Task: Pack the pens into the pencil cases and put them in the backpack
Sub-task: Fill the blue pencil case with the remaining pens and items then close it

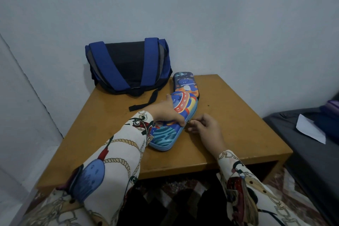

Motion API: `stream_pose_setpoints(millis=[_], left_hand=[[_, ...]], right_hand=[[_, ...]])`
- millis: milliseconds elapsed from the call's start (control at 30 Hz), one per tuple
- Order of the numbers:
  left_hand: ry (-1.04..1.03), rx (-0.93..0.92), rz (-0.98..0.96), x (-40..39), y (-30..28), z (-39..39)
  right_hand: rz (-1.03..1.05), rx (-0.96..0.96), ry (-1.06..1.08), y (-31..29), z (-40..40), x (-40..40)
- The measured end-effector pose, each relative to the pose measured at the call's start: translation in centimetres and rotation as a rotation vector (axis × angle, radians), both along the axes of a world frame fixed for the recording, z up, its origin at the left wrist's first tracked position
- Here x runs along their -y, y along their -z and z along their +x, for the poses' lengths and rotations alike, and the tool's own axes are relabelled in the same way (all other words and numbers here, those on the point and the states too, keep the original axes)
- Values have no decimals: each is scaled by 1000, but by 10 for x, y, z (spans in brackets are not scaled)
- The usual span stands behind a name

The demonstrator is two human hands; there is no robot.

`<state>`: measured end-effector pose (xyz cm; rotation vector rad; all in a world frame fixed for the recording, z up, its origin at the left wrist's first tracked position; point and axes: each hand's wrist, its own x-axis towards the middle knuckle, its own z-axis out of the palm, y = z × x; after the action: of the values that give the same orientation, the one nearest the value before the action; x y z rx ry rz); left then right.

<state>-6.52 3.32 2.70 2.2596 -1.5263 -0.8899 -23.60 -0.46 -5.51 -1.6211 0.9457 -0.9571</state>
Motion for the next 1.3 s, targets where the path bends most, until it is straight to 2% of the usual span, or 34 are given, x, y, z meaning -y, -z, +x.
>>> stream_pose_setpoints(millis=[267, 733, 867, 967, 1100, 1167, 1300], left_hand=[[113, -31, 50, -3, -10, -2], [121, -20, 230, 3, -22, 3], [162, 66, 287, 6, -26, 1], [194, 154, 321, 8, -27, -4], [237, 339, 183, 11, -23, -20], [215, 380, 107, 15, -20, -27], [205, 402, 96, 17, -19, -32]], right_hand=[[3, 23, 190, 2, -1, 2], [31, 49, 399, -1, -1, 0], [60, 104, 499, -4, -5, 3], [65, 112, 494, -3, -4, 4], [68, 136, 454, -4, -5, 4], [74, 159, 440, -3, -6, 4], [94, 177, 410, -2, -5, 7]])
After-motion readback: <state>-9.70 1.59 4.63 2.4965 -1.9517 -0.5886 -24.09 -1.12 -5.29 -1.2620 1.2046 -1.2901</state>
